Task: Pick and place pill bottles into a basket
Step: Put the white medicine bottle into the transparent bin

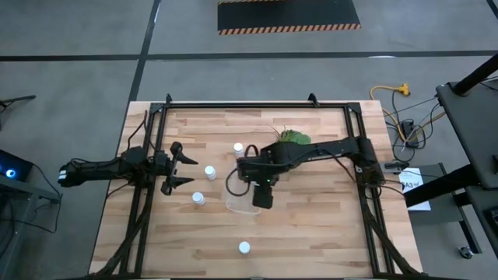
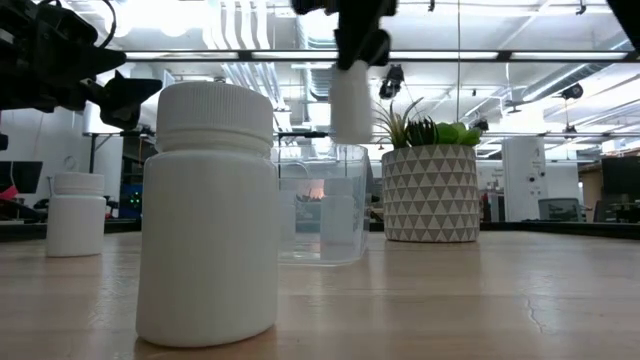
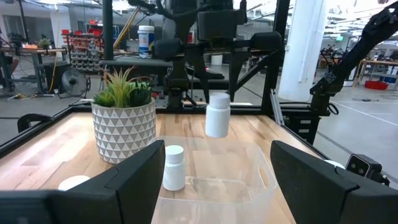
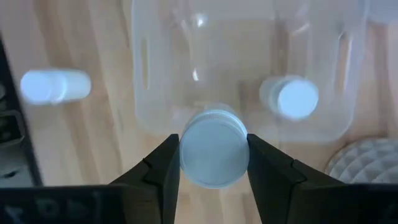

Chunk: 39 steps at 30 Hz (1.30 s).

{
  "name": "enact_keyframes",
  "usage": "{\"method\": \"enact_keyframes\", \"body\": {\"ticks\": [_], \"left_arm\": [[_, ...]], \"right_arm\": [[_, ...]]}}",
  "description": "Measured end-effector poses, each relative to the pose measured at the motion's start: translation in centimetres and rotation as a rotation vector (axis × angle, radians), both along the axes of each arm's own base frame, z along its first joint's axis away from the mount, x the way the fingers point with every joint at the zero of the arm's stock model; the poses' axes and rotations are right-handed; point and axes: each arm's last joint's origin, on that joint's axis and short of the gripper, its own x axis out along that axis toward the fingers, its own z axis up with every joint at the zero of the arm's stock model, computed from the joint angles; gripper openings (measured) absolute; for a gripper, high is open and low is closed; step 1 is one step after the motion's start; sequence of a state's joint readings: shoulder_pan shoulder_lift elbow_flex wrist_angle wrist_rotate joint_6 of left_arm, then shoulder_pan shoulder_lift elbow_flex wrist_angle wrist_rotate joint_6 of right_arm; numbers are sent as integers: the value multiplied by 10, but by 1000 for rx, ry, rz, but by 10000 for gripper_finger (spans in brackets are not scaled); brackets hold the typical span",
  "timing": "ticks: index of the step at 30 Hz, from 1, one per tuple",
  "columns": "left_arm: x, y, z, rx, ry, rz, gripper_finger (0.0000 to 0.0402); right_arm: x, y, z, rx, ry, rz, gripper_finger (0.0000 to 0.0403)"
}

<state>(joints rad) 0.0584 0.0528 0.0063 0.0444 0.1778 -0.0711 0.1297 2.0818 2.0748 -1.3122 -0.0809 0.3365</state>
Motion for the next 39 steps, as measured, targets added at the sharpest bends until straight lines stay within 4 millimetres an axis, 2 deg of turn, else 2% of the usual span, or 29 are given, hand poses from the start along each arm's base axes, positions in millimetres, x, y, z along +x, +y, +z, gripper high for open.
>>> {"method": "enact_keyframes", "body": {"ticks": [6, 13, 18, 35, 39], "left_arm": [[0, 0, 0, 0, -2, 0, 274], [0, 0, 0, 0, -1, 0, 274], [0, 0, 0, 0, -2, 0, 274], [0, 0, 0, 0, -1, 0, 274], [0, 0, 0, 0, -2, 0, 274]], "right_arm": [[18, -1, -6, -31, -13, 39, 137], [24, -2, -35, -65, 49, 101, 137], [29, -5, -49, -68, 22, 108, 137], [29, -6, -78, -89, 35, 119, 137], [29, -6, -79, -88, 19, 119, 137]]}}
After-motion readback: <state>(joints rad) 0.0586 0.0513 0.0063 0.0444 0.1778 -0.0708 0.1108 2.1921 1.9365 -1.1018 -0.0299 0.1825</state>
